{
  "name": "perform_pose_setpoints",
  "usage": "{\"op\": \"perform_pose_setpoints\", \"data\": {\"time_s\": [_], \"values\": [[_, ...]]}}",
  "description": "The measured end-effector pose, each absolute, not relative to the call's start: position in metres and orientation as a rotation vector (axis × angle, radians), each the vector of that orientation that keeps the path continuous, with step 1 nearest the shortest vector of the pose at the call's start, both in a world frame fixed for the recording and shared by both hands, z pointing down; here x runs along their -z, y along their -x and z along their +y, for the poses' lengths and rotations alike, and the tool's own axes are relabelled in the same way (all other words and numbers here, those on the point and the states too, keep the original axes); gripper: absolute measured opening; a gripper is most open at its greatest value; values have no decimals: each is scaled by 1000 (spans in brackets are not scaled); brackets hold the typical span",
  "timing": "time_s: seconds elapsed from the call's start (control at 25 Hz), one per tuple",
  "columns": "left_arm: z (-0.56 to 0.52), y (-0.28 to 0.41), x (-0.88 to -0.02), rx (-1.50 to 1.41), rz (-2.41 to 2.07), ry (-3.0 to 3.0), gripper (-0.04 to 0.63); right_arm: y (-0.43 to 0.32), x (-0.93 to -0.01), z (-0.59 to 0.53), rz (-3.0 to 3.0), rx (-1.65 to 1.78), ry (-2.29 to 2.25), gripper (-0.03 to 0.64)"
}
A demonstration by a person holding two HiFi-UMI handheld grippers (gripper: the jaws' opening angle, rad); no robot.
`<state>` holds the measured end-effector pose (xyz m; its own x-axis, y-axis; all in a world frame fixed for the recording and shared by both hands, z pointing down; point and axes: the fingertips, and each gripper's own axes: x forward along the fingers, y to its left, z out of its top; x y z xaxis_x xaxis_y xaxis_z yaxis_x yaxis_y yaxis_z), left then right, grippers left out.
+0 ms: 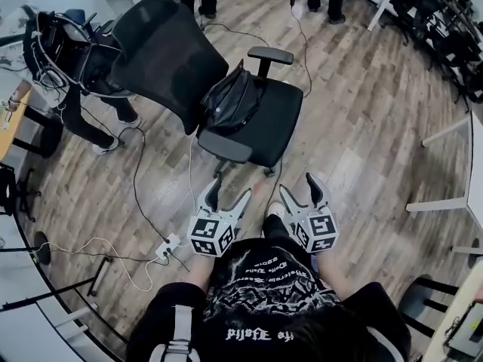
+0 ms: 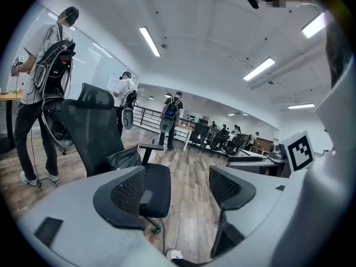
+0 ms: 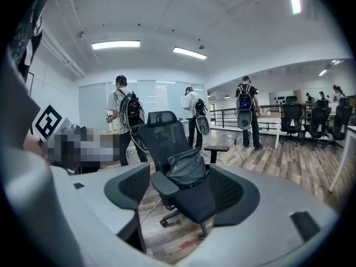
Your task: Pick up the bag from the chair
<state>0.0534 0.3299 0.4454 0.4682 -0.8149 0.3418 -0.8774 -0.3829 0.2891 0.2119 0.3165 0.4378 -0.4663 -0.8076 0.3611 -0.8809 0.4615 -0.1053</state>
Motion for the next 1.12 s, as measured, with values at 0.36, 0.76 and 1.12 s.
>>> {"op": "perform_pose_setpoints", "data": {"time_s": [0.36, 0.76, 1.12], "values": [[234, -127, -444, -199, -1509, -2215, 370, -272, -435, 199, -2536, -388, -1295, 341], [187, -167, -454, -171, -1552, -2153, 370, -306, -448, 152, -2544, -401, -1208, 341], [162, -155, -466, -186, -1567, -2123, 370, -296, -464, 136, -2535, -441, -1168, 341]]}}
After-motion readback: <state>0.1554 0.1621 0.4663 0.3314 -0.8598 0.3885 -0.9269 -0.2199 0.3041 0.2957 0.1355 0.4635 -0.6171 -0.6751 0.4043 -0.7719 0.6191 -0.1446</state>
